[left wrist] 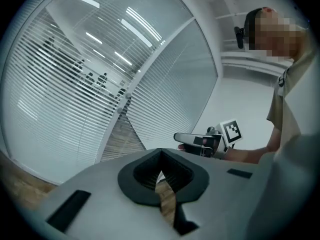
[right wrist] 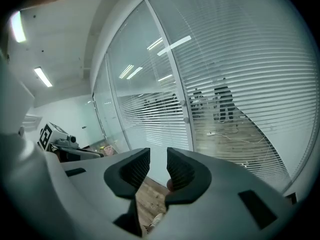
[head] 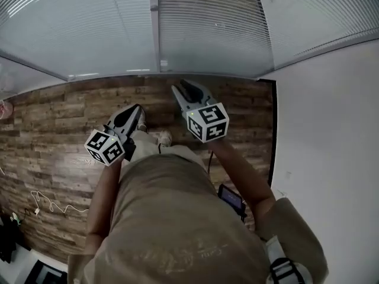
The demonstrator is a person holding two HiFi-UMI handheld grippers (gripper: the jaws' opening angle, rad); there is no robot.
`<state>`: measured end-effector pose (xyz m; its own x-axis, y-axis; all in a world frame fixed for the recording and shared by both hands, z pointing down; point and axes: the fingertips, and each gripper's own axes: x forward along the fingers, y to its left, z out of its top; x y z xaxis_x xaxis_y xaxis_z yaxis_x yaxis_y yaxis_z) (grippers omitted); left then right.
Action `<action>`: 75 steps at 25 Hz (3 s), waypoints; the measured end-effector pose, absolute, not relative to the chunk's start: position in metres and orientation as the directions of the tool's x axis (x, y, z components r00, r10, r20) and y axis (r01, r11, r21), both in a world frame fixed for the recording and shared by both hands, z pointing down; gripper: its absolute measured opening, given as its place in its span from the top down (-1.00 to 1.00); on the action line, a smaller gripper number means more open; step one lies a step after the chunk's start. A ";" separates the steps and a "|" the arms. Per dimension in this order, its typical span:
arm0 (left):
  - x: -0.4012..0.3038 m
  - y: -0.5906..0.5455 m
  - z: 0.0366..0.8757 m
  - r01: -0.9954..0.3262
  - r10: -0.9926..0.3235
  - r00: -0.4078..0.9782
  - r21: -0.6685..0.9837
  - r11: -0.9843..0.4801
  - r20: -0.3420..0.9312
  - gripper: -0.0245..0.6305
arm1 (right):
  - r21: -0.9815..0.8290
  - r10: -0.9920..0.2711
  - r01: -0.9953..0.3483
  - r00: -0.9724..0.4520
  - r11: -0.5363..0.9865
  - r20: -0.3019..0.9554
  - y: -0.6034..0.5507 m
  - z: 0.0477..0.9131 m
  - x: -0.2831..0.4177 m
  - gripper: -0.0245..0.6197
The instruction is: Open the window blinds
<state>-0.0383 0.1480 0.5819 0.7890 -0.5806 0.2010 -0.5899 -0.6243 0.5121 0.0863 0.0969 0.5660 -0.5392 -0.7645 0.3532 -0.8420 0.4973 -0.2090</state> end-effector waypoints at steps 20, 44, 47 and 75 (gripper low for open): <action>-0.132 0.163 0.604 -0.647 -0.592 0.749 0.520 -0.558 0.296 0.89 | -0.172 -0.682 -0.770 -0.628 0.614 0.375 0.084 0.571 -0.047 0.58; -0.324 0.232 0.630 -0.627 -0.590 0.762 0.530 -0.570 0.266 0.89 | -0.089 -0.736 -0.816 -0.557 0.571 0.385 0.171 0.566 -0.213 0.58; -0.339 0.232 0.633 -0.631 -0.602 0.755 0.534 -0.562 0.259 0.89 | -0.058 -0.768 -0.833 -0.533 0.551 0.356 0.182 0.561 -0.218 0.58; -0.262 0.277 0.657 -0.739 -0.660 0.665 0.440 -0.511 0.350 0.89 | -0.018 -0.853 -0.940 -0.318 0.342 0.413 0.296 0.578 -0.010 0.58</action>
